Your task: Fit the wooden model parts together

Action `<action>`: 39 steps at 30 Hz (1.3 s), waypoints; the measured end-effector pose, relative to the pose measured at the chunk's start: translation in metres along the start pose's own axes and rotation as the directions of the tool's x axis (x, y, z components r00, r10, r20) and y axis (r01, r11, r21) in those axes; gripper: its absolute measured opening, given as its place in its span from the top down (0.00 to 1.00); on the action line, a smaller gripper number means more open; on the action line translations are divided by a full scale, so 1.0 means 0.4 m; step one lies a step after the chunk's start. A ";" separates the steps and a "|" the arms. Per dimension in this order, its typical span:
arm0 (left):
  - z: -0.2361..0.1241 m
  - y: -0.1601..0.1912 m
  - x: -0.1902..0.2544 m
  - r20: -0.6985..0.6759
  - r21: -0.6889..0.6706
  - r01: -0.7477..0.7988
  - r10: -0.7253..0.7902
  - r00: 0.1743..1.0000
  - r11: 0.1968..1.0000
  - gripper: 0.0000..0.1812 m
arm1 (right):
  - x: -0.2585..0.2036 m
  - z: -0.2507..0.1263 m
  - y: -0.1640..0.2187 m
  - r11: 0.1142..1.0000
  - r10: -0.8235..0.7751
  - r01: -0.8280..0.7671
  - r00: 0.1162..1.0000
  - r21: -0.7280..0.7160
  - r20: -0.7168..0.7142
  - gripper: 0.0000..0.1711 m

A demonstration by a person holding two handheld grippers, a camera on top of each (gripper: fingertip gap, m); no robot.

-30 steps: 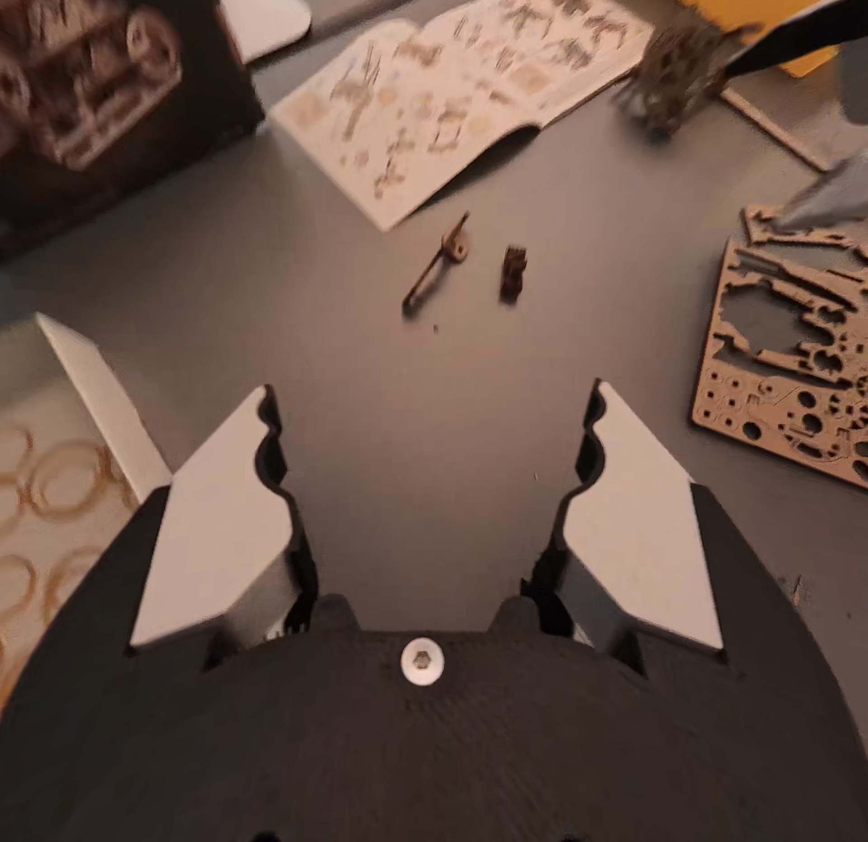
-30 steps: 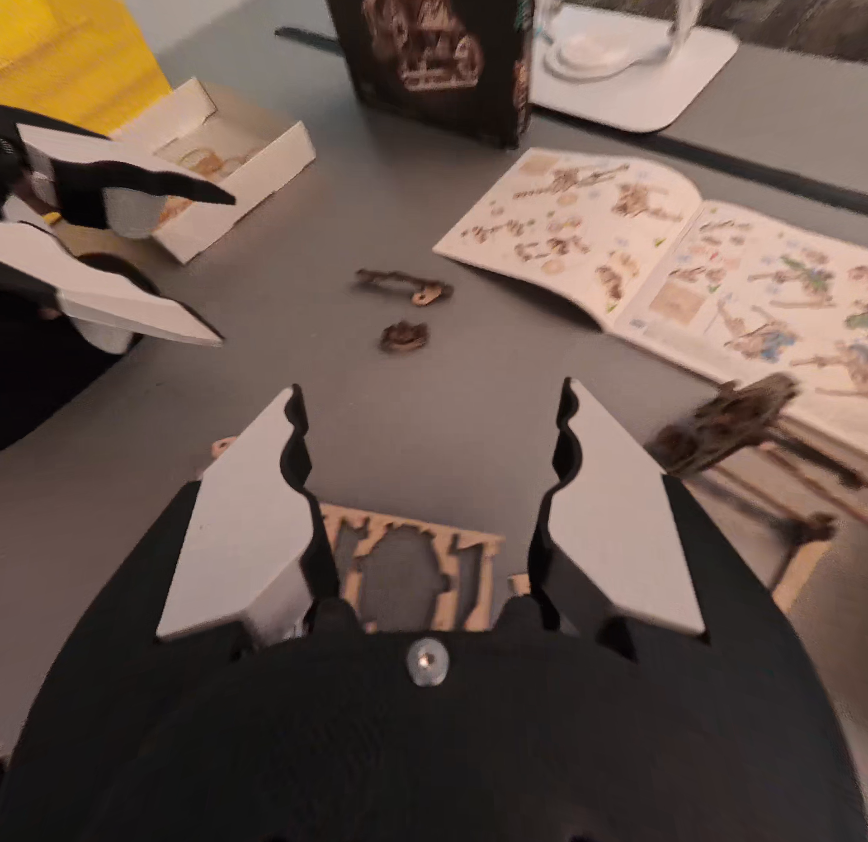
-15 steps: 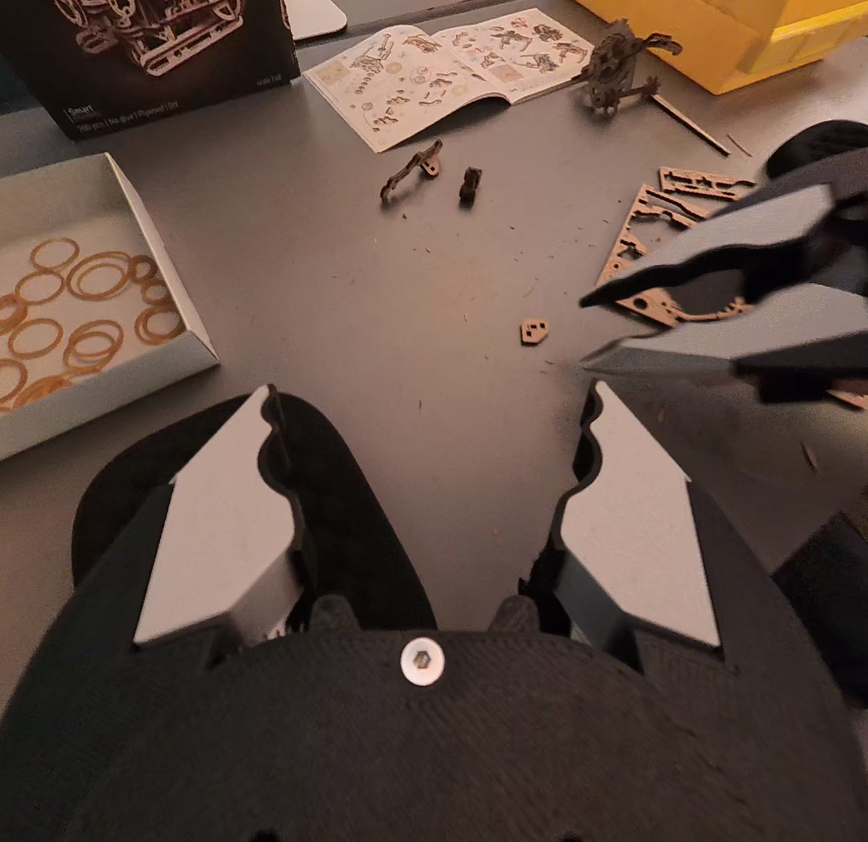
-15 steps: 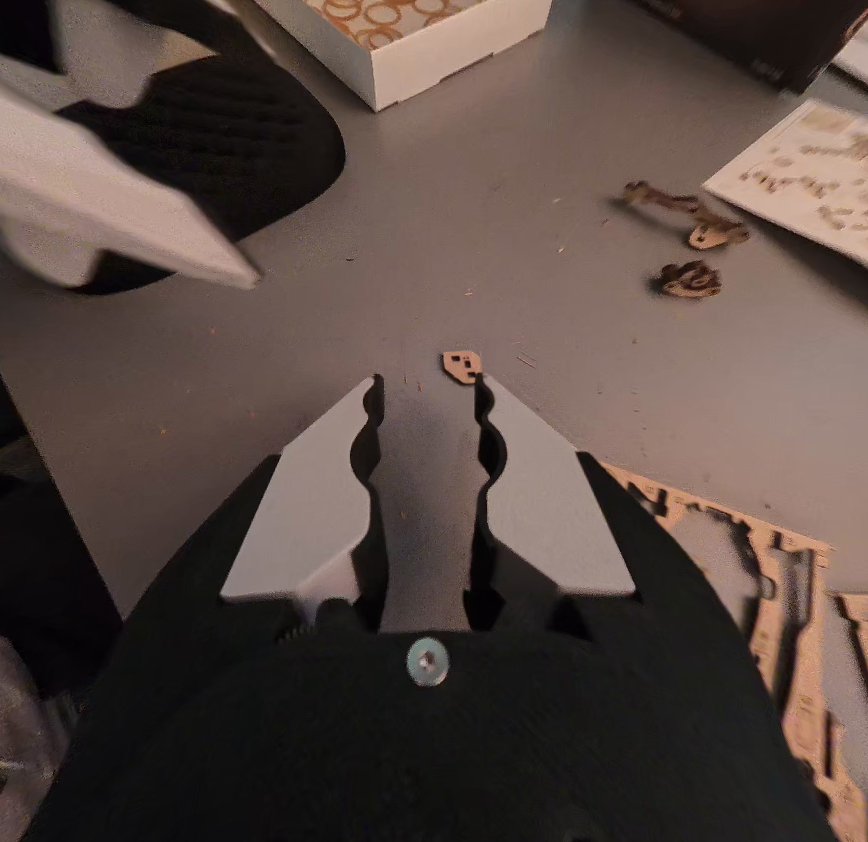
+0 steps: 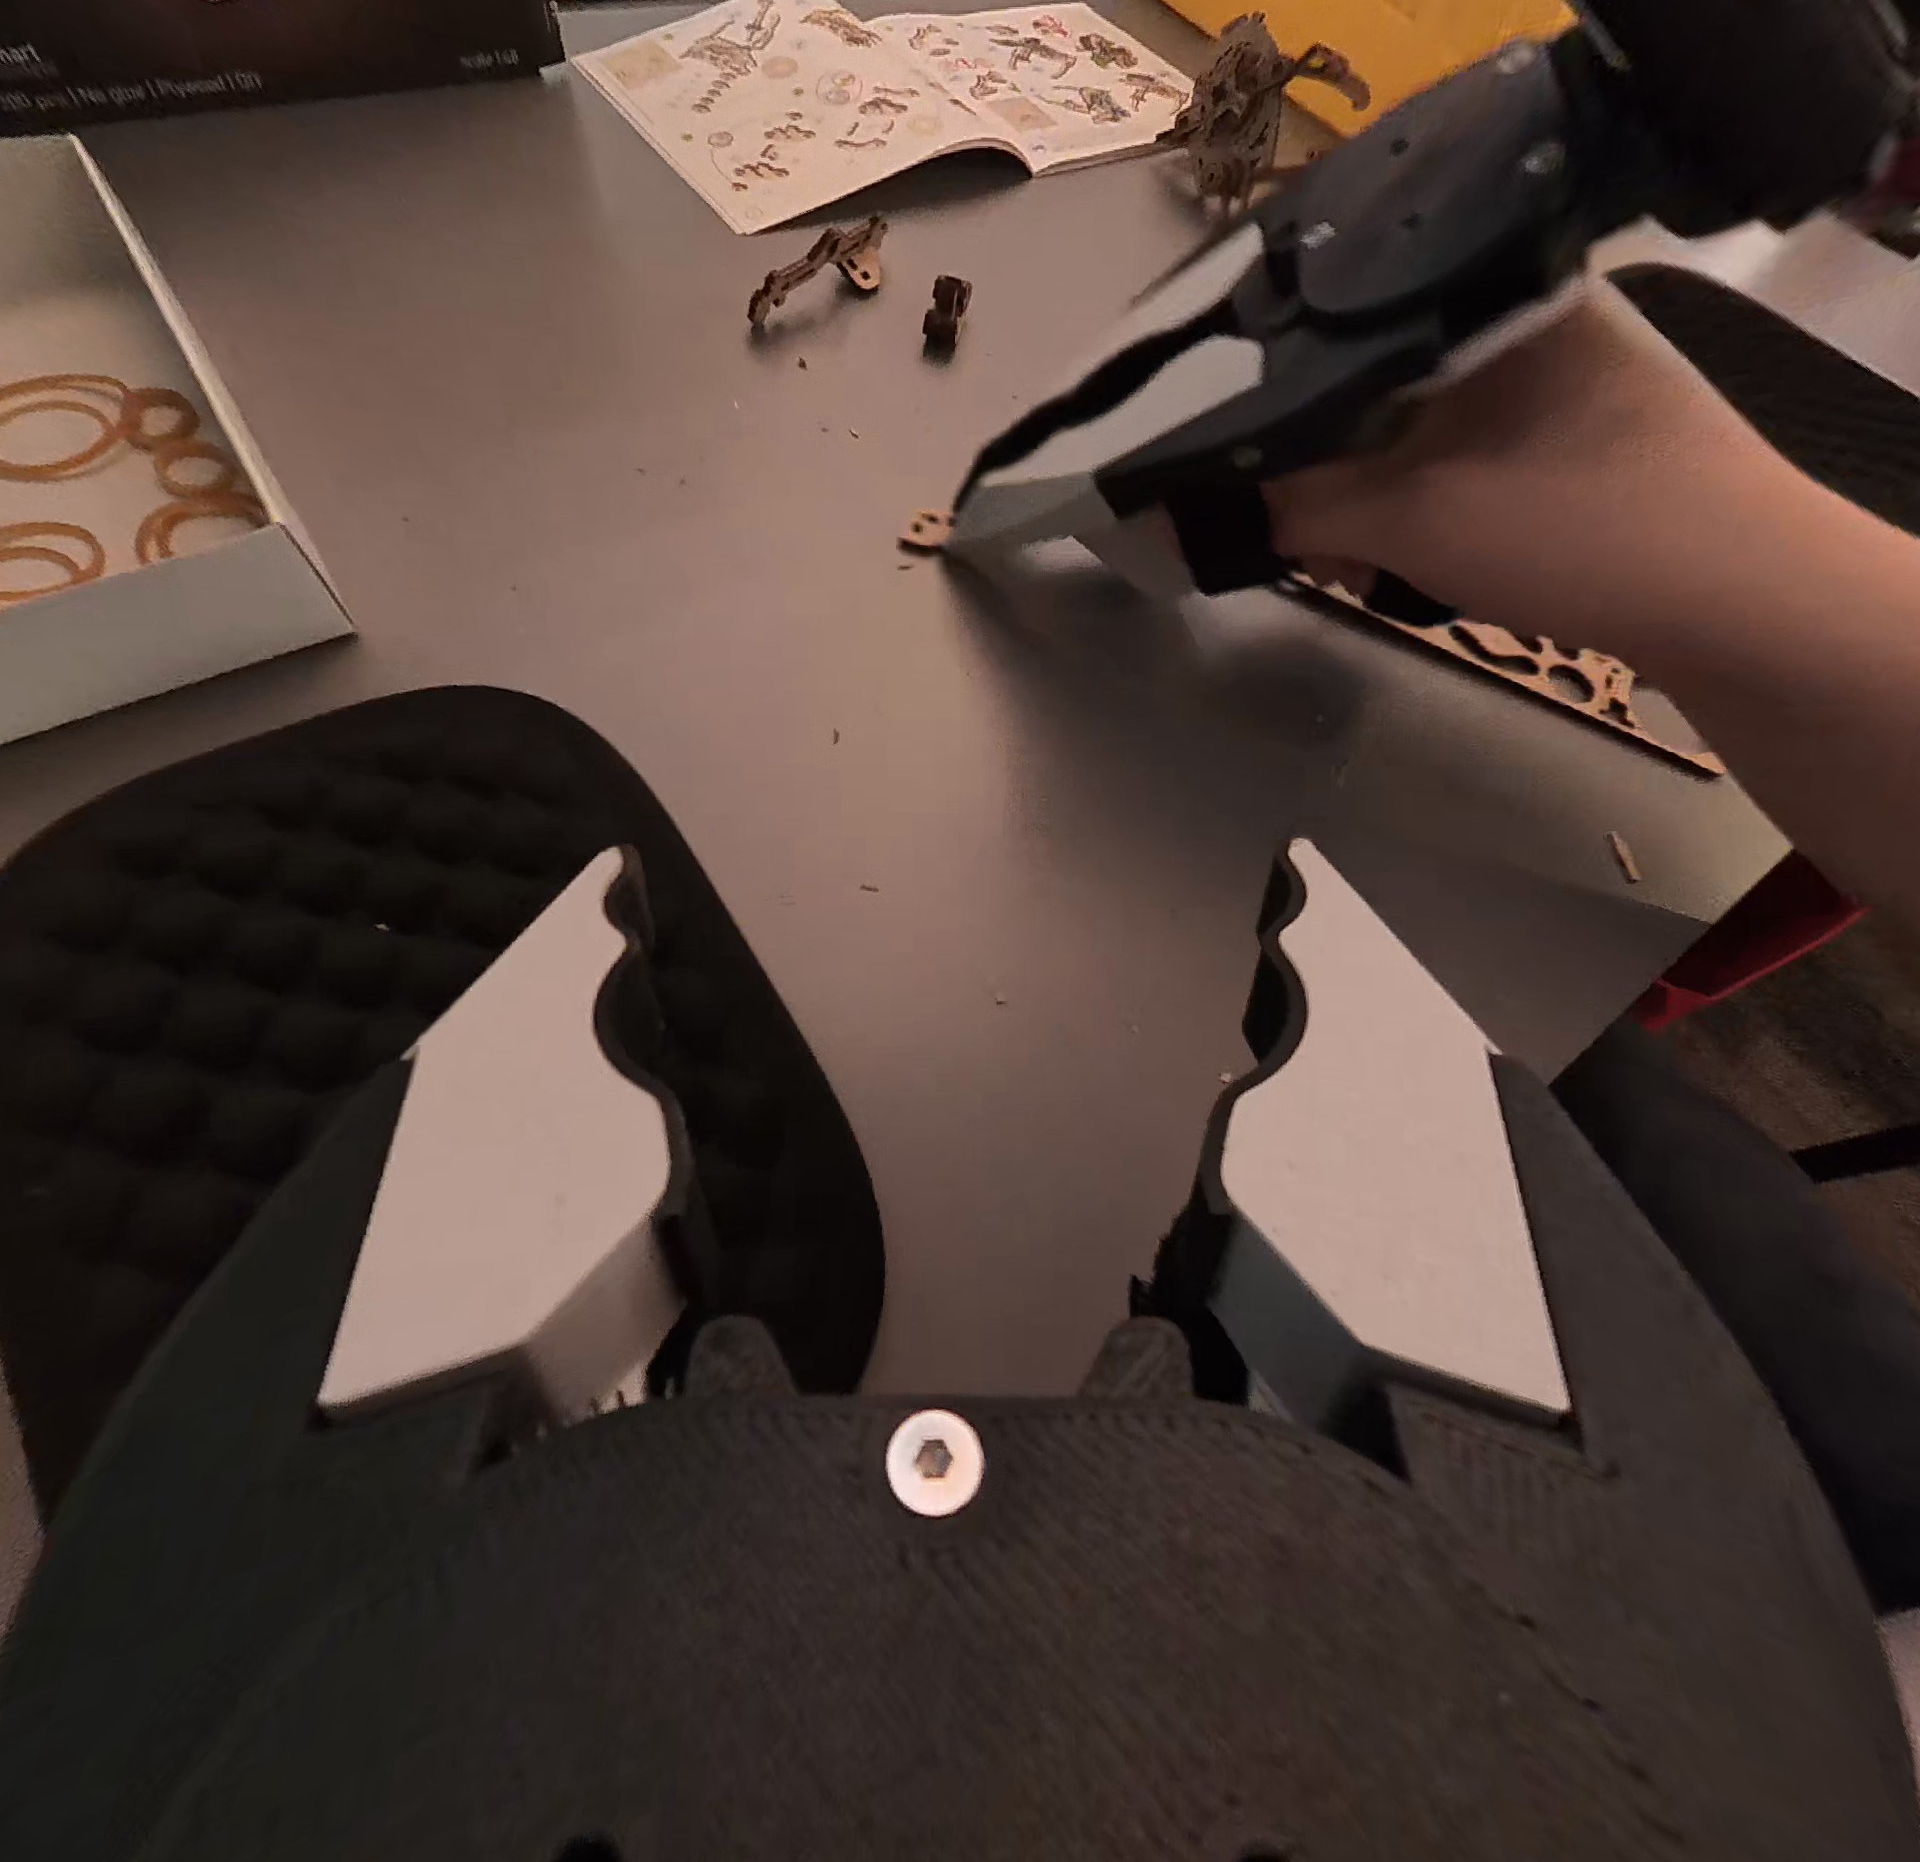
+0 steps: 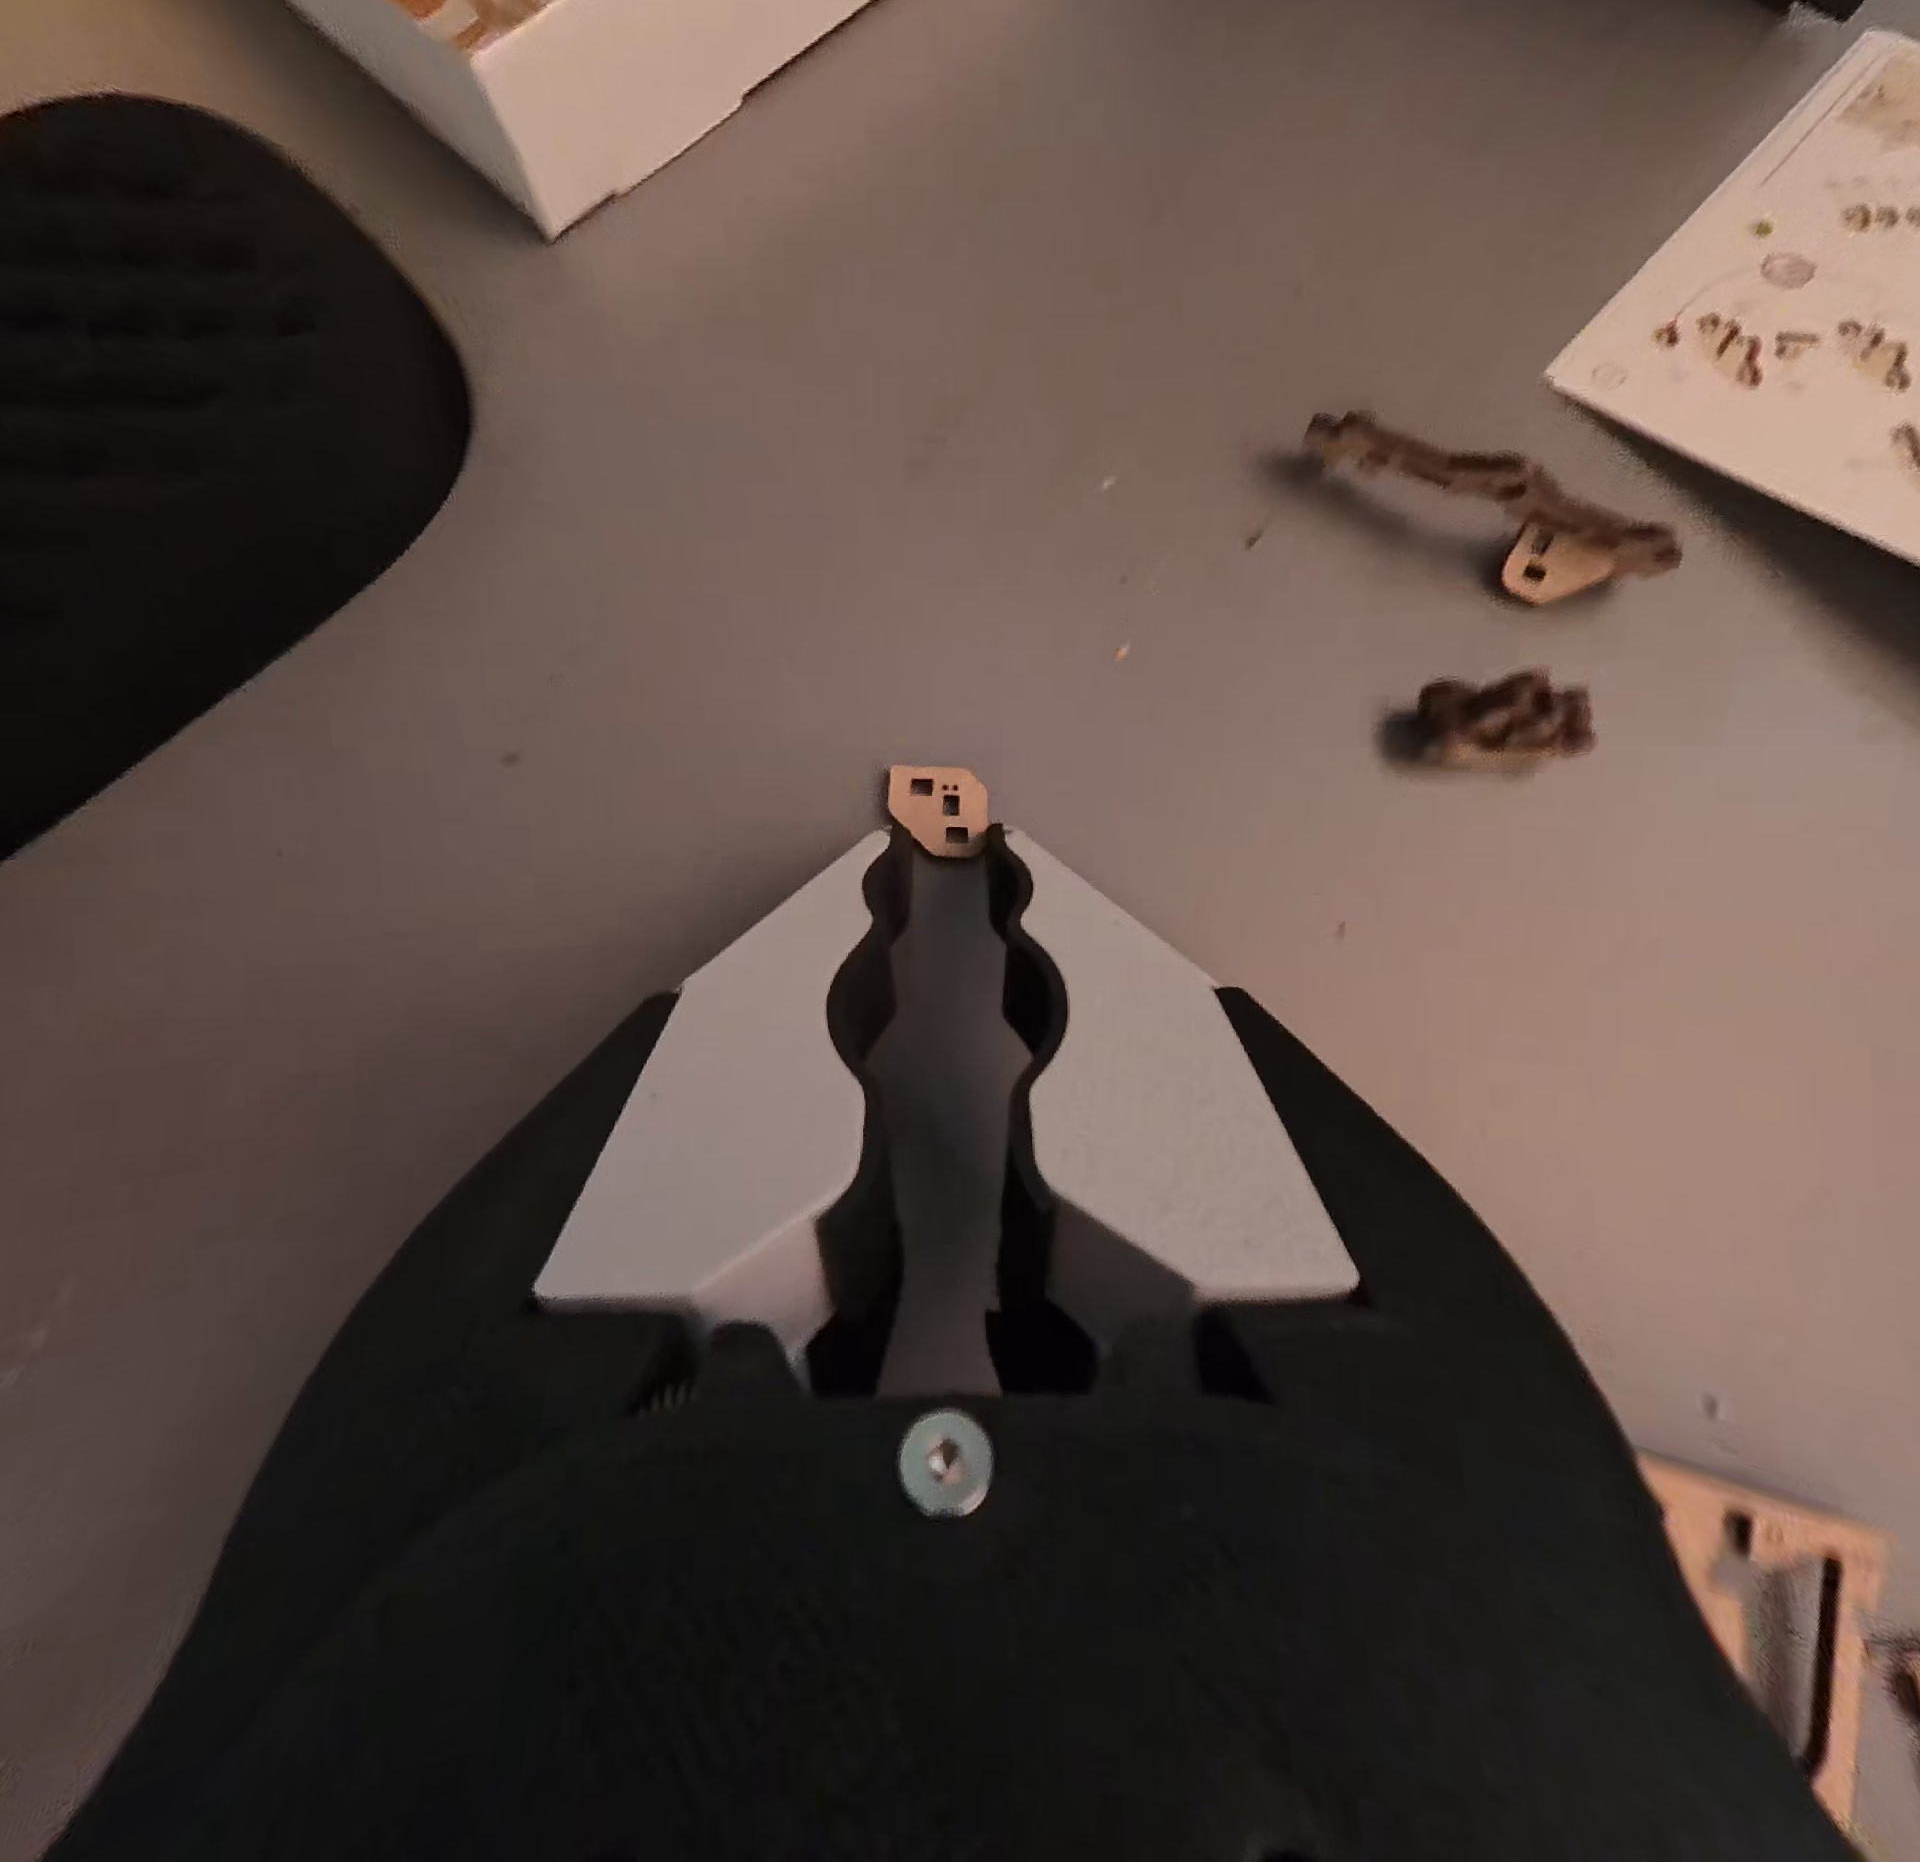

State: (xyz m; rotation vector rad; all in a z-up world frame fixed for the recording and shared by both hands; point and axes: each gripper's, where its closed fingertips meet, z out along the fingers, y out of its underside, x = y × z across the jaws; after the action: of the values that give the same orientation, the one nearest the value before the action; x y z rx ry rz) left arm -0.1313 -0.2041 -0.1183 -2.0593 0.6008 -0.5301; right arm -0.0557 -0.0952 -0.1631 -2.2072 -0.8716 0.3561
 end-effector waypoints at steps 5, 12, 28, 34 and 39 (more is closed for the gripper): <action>0.059 -0.025 0.001 0.061 -0.079 -0.068 0.073 0.995 0.995 0.34 | 0.039 -0.015 -0.015 0.996 0.052 -0.052 0.999 -0.067 -0.010 0.86; 0.185 -0.003 -0.018 0.181 -0.172 -0.032 0.063 0.981 0.985 0.32 | -0.047 -0.174 0.069 0.958 0.256 -0.251 0.966 0.138 -0.019 0.76; 0.227 0.019 -0.029 0.298 -0.207 0.044 0.020 0.954 0.977 0.29 | -0.125 -0.177 0.176 0.963 0.255 -0.230 0.945 0.139 -0.206 0.58; 0.229 0.017 -0.038 0.336 -0.197 0.075 -0.005 0.942 0.978 0.30 | -0.080 -0.161 0.169 0.946 0.324 -0.300 0.906 0.124 -0.272 0.41; 0.214 0.018 -0.050 0.401 -0.172 0.117 -0.039 0.915 0.978 0.35 | -0.048 -0.148 0.162 0.932 0.361 -0.339 0.875 0.126 -0.321 0.34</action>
State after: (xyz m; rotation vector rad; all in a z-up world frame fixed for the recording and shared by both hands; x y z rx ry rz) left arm -0.0997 -0.1405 -0.1703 -2.2977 0.3366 -0.0891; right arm -0.0102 -0.1724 -0.1684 -2.2705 -0.2654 0.1582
